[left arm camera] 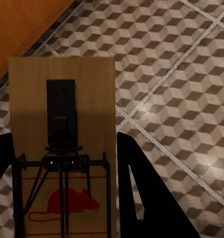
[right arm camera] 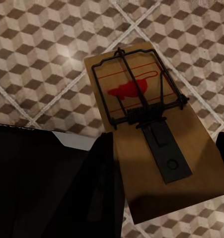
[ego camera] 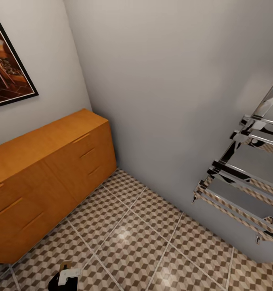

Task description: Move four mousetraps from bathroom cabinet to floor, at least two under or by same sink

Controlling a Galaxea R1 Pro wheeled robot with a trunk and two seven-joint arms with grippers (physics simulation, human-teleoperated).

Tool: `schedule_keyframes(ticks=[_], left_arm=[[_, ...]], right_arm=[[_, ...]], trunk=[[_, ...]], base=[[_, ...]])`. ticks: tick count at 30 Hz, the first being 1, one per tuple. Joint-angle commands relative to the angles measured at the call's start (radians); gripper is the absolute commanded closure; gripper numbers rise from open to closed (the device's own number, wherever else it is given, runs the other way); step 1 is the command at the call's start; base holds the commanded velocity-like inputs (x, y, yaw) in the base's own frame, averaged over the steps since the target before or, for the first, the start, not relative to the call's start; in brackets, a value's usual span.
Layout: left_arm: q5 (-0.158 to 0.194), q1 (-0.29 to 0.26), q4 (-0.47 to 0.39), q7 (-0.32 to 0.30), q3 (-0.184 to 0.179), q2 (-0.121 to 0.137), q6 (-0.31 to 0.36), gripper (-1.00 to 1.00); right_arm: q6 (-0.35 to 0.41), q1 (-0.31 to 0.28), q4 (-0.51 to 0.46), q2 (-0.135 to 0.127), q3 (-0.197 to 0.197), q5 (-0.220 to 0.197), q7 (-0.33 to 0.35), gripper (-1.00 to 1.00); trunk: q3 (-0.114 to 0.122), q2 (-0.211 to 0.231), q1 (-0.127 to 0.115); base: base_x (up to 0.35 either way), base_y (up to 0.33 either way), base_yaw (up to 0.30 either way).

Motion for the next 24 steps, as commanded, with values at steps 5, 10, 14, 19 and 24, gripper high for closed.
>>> schedule_keyframes(ticks=[5, 10, 14, 19, 24], left_arm=[[-0.004, -0.001, 0.003, 0.01, -0.009, -0.001, -0.003, 1.0], [-0.004, -0.001, 0.003, 0.01, -0.009, -0.002, -0.003, 1.0], [-0.004, -0.001, 0.003, 0.01, -0.009, -0.002, -0.003, 1.0], [-0.004, -0.001, 0.003, 0.01, -0.009, -0.009, -0.002, 1.0], [-0.004, -0.001, 0.003, 0.01, -0.008, -0.01, -0.002, 1.0]], right_arm=[[-0.001, -0.001, 0.001, 0.0, 0.006, 0.006, -0.012, 1.0], [-0.002, -0.001, 0.001, 0.0, 0.006, 0.006, -0.012, 1.0], [-0.002, -0.001, 0.001, 0.0, 0.006, 0.006, -0.012, 1.0], [-0.002, -0.001, 0.001, 0.0, 0.006, 0.006, -0.012, 1.0], [-0.002, -0.001, 0.001, 0.0, 0.006, 0.007, -0.012, 1.0]], trunk=[[0.007, -0.002, 0.001], [0.015, -0.002, 0.001], [0.021, -0.002, 0.001], [0.03, -0.002, 0.001], [0.038, -0.002, 0.001]], base=[[0.0, 0.0, 0.0], [0.0, 0.0, 0.0], [0.0, 0.0, 0.0], [0.0, 0.0, 0.0], [0.0, 0.0, 0.0]])
